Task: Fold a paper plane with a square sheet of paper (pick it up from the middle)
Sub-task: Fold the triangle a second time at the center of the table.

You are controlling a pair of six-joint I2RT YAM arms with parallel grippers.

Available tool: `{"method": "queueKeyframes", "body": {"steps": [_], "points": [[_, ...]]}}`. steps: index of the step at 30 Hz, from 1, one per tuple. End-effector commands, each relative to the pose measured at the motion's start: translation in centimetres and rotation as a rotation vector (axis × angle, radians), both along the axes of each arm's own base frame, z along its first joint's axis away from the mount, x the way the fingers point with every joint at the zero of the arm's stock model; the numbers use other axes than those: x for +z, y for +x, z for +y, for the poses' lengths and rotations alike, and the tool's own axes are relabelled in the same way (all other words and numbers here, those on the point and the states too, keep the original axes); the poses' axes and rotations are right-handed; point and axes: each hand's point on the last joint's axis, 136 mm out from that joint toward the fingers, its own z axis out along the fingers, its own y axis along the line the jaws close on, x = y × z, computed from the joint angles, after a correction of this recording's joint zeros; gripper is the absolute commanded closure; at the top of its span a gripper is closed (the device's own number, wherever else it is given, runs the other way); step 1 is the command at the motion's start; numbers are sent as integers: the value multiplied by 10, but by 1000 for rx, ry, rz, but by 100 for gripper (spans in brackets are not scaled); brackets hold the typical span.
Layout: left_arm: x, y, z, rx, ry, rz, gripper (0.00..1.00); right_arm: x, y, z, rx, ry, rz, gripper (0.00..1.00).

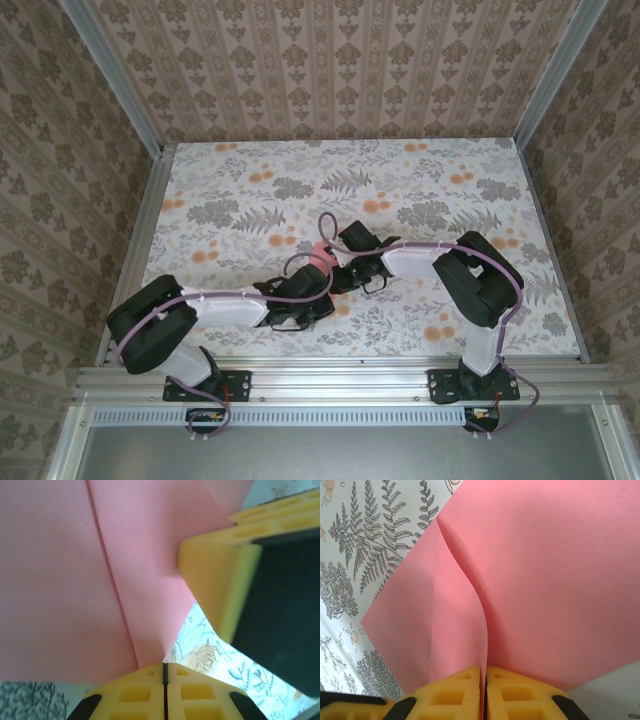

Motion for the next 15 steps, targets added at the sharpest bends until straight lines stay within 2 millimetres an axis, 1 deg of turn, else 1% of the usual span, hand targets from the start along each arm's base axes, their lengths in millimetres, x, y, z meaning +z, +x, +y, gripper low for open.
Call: {"method": "queueKeyframes", "body": {"steps": [1, 3, 5, 7, 11, 15], "points": [[28, 4, 16, 12, 3, -82, 91, -31, -14, -20, -20, -125, 69, 88], [38, 11, 35, 61, 8, -111, 91, -30, -12, -19, -21, -122, 66, 88], [42, 19, 58, 120, -1, -113, 91, -29, -12, -17, -22, -116, 66, 88], [44, 29, 74, 164, -33, -112, 90, -28, -11, -16, -21, -110, 64, 88], [51, 51, 87, 187, -77, -109, 90, -25, -9, -15, -19, -107, 59, 88], [59, 71, 81, 176, -96, -111, 90, -22, -9, -14, -13, -104, 51, 88]]}}
